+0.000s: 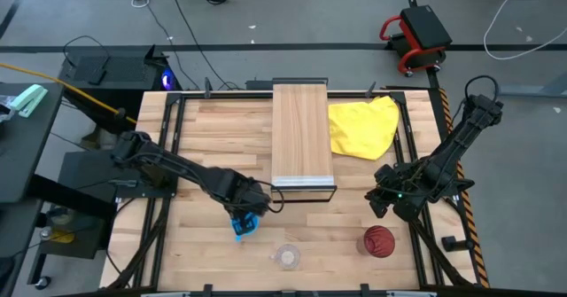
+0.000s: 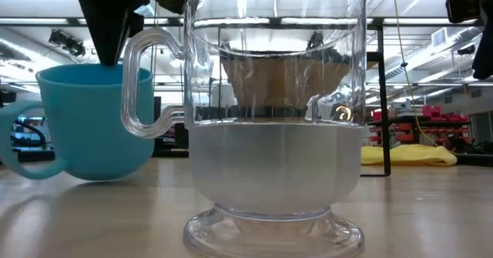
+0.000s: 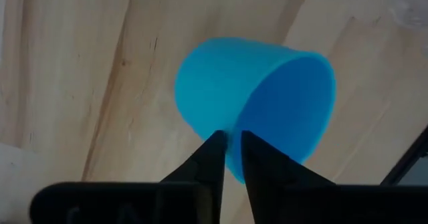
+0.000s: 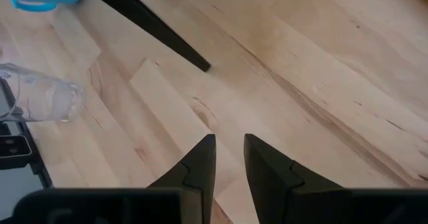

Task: Stack small to large cups/mugs on shelf
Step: Move the blue mug to the bottom left of the shelf, then put the transparent mug on the shelf

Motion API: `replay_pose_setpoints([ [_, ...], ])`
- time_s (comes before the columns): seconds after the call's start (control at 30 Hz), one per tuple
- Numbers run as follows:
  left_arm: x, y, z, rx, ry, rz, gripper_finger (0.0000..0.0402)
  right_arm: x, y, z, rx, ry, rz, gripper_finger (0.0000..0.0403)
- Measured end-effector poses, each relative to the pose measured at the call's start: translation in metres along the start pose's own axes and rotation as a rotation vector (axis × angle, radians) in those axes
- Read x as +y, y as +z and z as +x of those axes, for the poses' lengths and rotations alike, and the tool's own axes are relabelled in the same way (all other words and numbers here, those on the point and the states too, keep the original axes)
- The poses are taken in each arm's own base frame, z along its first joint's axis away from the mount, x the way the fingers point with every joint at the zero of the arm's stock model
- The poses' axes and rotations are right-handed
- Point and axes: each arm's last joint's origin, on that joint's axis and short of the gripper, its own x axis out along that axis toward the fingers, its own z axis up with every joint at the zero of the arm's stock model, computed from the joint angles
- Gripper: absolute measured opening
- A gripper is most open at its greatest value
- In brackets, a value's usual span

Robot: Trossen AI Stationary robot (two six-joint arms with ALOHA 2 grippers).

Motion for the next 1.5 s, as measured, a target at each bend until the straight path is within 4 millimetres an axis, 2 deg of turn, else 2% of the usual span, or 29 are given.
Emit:
replay_pose_setpoints([
  [0.17, -0.002, 0.002, 0.01, 0.028, 0.026, 0.012, 0.0083, 0.001, 0.0, 0.0, 0.0, 0.005, 0.002, 0.0086],
  [0.8, 0.009, 0.007, 0.009, 0.032, 0.068, -0.04, 0.0125, 0.001, 0.0, 0.0, 0.0, 0.011, -0.017, 0.0086],
  [1.17, 0.011, 0.004, 0.002, 0.023, 0.066, -0.064, 0.0146, 0.002, 0.0, 0.0, 0.0, 0.016, -0.017, 0.0086],
  [1.5, 0.018, -0.003, -0.016, -0.03, 0.08, -0.12, 0.0158, 0.002, 0.0, 0.0, 0.001, 0.021, -0.014, 0.0086],
])
